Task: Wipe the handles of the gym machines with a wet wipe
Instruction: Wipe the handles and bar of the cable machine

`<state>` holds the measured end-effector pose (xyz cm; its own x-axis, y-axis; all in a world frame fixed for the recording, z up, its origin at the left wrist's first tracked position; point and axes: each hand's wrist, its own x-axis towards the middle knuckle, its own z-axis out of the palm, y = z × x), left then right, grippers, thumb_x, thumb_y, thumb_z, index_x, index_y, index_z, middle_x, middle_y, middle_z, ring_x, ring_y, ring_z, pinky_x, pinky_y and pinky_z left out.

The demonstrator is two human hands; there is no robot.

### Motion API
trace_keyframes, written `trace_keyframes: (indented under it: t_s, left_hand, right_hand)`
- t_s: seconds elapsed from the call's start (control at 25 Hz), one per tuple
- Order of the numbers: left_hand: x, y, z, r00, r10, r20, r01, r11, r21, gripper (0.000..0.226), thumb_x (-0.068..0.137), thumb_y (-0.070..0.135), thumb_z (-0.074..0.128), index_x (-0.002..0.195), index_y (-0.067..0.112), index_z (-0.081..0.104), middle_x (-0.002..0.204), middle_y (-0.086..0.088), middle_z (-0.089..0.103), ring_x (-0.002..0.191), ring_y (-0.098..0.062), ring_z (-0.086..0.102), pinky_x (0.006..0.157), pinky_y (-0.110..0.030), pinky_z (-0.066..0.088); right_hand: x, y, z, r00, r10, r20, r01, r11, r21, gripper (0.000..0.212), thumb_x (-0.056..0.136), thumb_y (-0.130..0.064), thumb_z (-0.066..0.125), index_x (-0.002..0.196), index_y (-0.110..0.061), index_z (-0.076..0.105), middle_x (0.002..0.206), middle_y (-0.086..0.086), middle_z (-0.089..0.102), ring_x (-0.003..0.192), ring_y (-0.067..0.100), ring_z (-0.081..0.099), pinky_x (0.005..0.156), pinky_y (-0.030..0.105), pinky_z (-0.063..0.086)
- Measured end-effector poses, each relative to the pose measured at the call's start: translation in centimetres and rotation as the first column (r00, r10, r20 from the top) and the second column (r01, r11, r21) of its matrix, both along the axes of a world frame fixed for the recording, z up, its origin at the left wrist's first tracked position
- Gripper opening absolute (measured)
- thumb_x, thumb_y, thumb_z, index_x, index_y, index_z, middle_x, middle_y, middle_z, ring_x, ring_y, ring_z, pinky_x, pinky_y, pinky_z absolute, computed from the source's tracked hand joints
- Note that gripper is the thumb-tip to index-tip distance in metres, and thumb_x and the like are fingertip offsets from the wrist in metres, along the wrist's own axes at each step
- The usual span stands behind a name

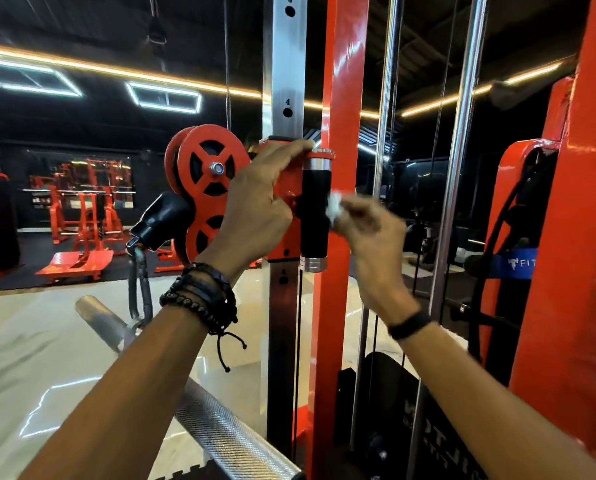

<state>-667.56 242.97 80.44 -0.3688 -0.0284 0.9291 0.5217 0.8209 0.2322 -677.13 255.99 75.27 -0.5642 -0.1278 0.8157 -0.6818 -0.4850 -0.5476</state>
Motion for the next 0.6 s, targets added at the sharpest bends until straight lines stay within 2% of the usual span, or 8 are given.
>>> trace_keyframes:
  t_s: [0.12,0.24,0.28,0.32,0.4,0.48,0.56,0.6]
  left_hand:
    - [0.2,0.3,-0.7,1.0,0.002,0.011,-0.002,0.999,-0.042,0.074,0.075,-0.013,0.041,0.145,0.014,0.047,0.14,-0.001,0.052,0.133,-0.009,0.045,0.114,-0.023,0.035]
    - [0.1,0.9,-0.9,1.0,0.002,0.02,-0.001,0.998,-0.059,0.078,0.071,0.026,0.031,0.147,0.012,0.043,0.146,-0.003,0.047,0.137,-0.013,0.041,0.115,-0.021,0.03]
    - [0.1,0.9,-1.1,1.0,0.019,0.025,-0.017,0.998,-0.066,0.083,0.069,0.031,0.029,0.148,0.012,0.041,0.148,-0.003,0.045,0.139,-0.013,0.039,0.115,-0.021,0.029]
    - [0.2,1.0,-1.2,0.999,0.041,0.029,-0.039,0.996,-0.075,0.083,0.069,0.03,0.029,0.15,0.012,0.038,0.151,-0.003,0.042,0.14,-0.013,0.037,0.115,-0.019,0.027]
    - [0.3,1.1,-1.6,0.991,0.123,0.054,-0.116,0.985,-0.128,0.085,0.07,0.012,0.031,0.155,0.014,0.028,0.158,-0.004,0.033,0.146,-0.015,0.029,0.119,-0.023,0.022]
    - [0.8,2.1,-1.9,0.962,0.247,0.115,-0.222,0.956,-0.19,0.094,0.067,-0.002,0.039,0.157,0.013,0.016,0.164,-0.008,0.019,0.151,-0.019,0.015,0.124,-0.036,0.016]
    - [1.4,4.0,-2.0,0.919,0.363,0.154,-0.325,0.918,-0.228,0.093,0.07,0.004,0.043,0.158,0.012,0.012,0.166,-0.01,0.006,0.153,-0.022,0.004,0.124,-0.042,0.011]
    - [1.7,5.1,-2.1,0.913,0.389,0.126,-0.349,0.901,-0.258,0.089,0.071,0.009,0.042,0.157,0.012,0.018,0.166,-0.01,0.004,0.153,-0.023,0.002,0.124,-0.042,0.009]
  right_hand:
    - [1.5,1.4,-3.9,0.998,-0.06,0.005,0.059,0.995,0.078,0.016,0.084,0.0,0.071,0.098,-0.006,0.072,0.093,0.003,0.076,0.087,0.016,0.072,0.079,0.027,0.057]
    - [0.7,1.1,1.3,0.987,-0.153,-0.044,0.154,0.988,0.027,0.014,0.083,-0.002,0.074,0.096,-0.001,0.072,0.093,0.011,0.074,0.087,0.022,0.07,0.082,0.036,0.058]
    - [0.7,0.8,3.2,0.983,-0.171,-0.069,0.171,0.985,-0.006,0.013,0.082,-0.001,0.074,0.095,-0.002,0.072,0.094,0.012,0.074,0.088,0.023,0.07,0.083,0.037,0.058]
    - [0.7,0.4,4.1,0.981,-0.172,-0.089,0.169,0.985,-0.038,0.013,0.082,0.0,0.074,0.095,-0.005,0.072,0.094,0.011,0.073,0.089,0.023,0.07,0.083,0.038,0.058]
    - [0.6,0.2,2.6,0.968,-0.214,-0.134,0.213,0.977,-0.022,0.014,0.082,-0.001,0.074,0.095,-0.008,0.072,0.094,0.009,0.073,0.089,0.025,0.07,0.083,0.044,0.058]
    - [1.2,1.5,-1.6,0.951,-0.249,-0.182,0.273,0.955,0.116,0.013,0.083,-0.002,0.073,0.094,-0.007,0.072,0.093,0.01,0.072,0.088,0.025,0.069,0.08,0.046,0.058]
    - [1.9,4.5,-4.6,0.949,-0.239,-0.206,0.283,0.933,0.224,0.012,0.082,0.002,0.072,0.092,-0.007,0.073,0.093,0.007,0.071,0.088,0.02,0.068,0.079,0.037,0.058]
    - [2.2,6.3,-5.1,0.943,-0.256,-0.212,0.301,0.927,0.221,0.014,0.082,0.004,0.072,0.091,-0.006,0.073,0.093,0.006,0.07,0.087,0.018,0.068,0.079,0.031,0.056]
